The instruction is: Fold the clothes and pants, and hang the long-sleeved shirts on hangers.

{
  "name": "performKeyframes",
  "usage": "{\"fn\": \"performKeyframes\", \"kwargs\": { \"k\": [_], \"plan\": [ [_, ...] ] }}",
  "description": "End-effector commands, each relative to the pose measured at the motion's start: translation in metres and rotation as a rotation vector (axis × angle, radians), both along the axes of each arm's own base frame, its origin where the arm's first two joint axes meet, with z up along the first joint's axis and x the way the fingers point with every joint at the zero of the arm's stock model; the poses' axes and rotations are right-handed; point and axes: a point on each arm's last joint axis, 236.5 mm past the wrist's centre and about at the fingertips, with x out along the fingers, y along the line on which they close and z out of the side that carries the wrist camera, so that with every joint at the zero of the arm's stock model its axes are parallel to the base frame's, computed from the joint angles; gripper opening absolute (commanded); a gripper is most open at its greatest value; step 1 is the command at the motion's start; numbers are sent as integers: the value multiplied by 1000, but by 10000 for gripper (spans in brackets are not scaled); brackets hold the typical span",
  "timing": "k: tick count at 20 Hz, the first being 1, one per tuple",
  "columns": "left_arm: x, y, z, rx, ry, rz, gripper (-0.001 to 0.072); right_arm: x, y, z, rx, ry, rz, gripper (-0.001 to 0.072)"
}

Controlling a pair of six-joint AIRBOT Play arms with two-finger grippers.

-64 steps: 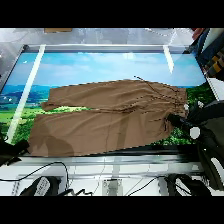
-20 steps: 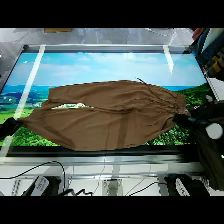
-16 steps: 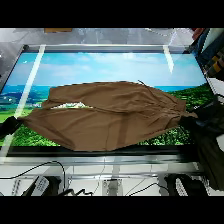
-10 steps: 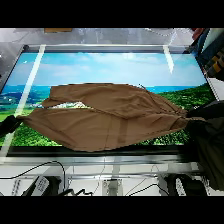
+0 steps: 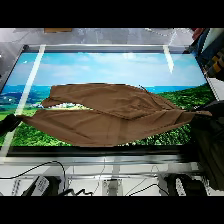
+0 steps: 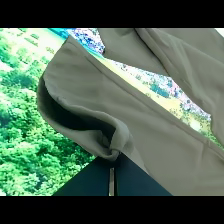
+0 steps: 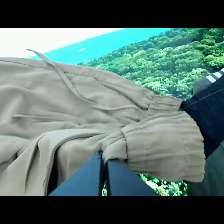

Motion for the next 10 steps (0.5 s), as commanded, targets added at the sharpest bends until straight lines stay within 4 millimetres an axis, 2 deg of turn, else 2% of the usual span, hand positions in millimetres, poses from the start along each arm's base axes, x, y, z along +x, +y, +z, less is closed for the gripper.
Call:
{"fn": "performKeyframes", "kwargs": {
  "k": [1,5,10],
  "plan": [
    [0,-1,0,-2,1,-4,13,5,-1,-1,-2,-1,1,24],
    [5,-1,6,-15,-28,10,12,10,0,5,2,-33,3,24],
    [28,-3,37,-82,-185,47,12,22,-2,31,-10,-147,-1,24]
  ]
}}
